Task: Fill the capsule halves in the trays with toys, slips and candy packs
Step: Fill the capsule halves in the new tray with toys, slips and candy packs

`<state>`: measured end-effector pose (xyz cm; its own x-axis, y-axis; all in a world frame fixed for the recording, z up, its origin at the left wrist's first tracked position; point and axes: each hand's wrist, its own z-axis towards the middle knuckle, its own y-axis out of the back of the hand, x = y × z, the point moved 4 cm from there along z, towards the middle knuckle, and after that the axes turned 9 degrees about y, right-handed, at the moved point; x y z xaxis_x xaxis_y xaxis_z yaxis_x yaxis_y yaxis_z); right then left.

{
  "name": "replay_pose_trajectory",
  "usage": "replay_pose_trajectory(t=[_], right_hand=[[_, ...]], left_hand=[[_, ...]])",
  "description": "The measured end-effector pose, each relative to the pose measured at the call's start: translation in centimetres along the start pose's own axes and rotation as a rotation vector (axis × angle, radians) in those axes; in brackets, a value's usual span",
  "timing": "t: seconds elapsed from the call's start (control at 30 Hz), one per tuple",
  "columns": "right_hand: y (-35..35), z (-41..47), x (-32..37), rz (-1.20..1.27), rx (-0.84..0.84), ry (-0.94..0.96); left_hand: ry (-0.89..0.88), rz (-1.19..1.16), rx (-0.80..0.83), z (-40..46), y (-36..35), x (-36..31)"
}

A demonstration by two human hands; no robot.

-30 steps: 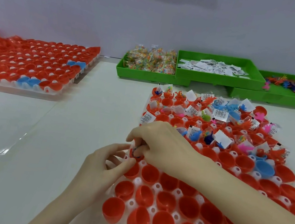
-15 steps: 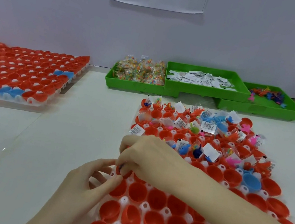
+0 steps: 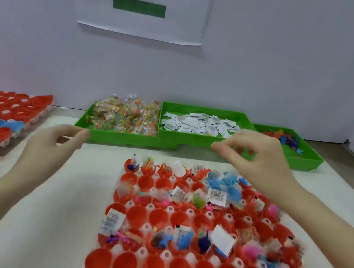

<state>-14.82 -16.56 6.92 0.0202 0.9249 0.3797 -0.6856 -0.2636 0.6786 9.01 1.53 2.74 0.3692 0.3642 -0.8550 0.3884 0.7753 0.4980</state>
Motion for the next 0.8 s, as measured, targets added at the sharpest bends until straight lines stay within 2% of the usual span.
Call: replay_pose_trajectory(t=[0.07,0.13,0.17,0.3,0.4,0.47,0.8], right_hand=[[2.7,0.2,-7.2,-0.128,-0.200,-0.260],[4.1,-0.1,-13.6,-0.255,-0.254,-0.504],[4.1,-0.3,-16.3,-0.312,-0.209,-0.597],[2.5,-0.4,-23.4,-0.382,0.168,-0.833],[1.1,0.0,-25.0,-0.363,0.335,-0.866],[0.8,0.6,-25.6,-0.427,0.369,-0.839],[2.7,1.3,-25.0,-0.445,-0.173,-0.811]], left_hand=[[-0.037,0.072,-0.020,4.4,-1.8,-0.6],[-0.040,0.181,0.025,7.8,-4.1,-0.6],[-0.020,0.269,0.054,9.3,-5.3,0.0],[0.121,0.649,0.112,12.9,-8.4,2.6],[0.106,0.563,-0.084,13.3,-8.6,3.0],[0.082,0.453,-0.176,13.3,-8.4,3.1],[0.005,0.301,-0.404,12.2,-8.3,3.0]])
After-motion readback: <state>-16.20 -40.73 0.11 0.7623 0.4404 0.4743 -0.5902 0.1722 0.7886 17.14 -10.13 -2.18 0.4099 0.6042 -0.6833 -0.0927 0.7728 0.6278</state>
